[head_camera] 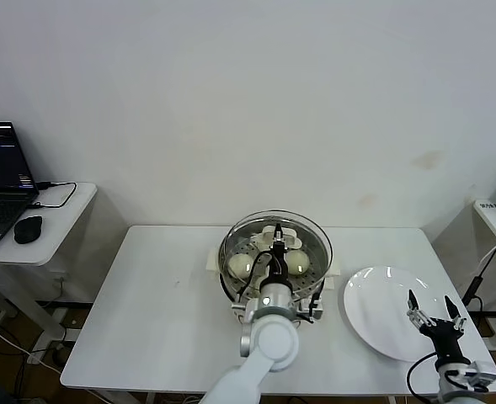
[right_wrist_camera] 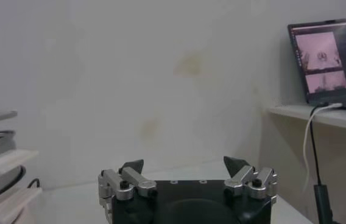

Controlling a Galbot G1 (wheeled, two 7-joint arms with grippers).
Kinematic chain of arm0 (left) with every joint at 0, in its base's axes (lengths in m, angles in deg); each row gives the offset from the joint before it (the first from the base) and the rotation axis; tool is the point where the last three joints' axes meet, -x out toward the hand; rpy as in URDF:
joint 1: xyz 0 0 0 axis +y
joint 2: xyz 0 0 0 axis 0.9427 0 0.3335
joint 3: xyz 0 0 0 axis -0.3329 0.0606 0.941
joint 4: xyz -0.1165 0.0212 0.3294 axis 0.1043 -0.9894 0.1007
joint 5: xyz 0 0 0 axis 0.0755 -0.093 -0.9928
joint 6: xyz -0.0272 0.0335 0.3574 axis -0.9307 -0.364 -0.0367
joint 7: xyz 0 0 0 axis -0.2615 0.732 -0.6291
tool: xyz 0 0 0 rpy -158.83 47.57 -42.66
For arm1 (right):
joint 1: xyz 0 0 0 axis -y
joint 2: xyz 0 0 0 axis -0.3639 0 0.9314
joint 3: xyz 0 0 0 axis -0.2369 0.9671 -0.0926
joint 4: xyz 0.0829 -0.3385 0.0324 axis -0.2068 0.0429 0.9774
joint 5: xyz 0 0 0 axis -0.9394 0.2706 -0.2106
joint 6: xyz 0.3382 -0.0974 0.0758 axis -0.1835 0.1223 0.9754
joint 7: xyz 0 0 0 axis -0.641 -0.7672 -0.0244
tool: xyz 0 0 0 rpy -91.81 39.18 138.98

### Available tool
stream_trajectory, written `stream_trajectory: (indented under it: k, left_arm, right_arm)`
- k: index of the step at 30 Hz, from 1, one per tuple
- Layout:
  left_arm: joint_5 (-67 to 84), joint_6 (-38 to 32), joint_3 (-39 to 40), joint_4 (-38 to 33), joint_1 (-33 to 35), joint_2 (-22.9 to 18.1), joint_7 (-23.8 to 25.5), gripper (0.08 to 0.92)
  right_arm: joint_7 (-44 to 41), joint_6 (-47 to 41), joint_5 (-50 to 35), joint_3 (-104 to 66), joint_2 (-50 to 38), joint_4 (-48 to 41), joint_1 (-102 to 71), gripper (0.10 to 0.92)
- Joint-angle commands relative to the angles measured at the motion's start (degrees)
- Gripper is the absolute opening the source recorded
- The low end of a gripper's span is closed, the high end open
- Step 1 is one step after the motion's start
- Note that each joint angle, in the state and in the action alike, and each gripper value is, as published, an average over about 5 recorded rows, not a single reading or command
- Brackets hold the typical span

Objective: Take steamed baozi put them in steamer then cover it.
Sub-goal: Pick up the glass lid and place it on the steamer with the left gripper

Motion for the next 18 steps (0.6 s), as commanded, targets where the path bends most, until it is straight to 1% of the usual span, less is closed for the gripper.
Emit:
stream_trajectory:
  k: [1, 18]
  left_arm:
    - [0.02, 0.13, -0.36, 1.01, 0.44, -0.28, -0.10, 0.128]
    - [0.44, 0.11, -1.17, 0.87, 1.68, -0.23, -0.45, 0.128]
  right_arm:
    - [-0.03, 0.08, 0.30, 0.22, 0.10, -0.40, 0.14, 0.822]
    - [-0.05, 0.19, 0.66, 0.36, 0.06, -0.99, 0.43, 0.823]
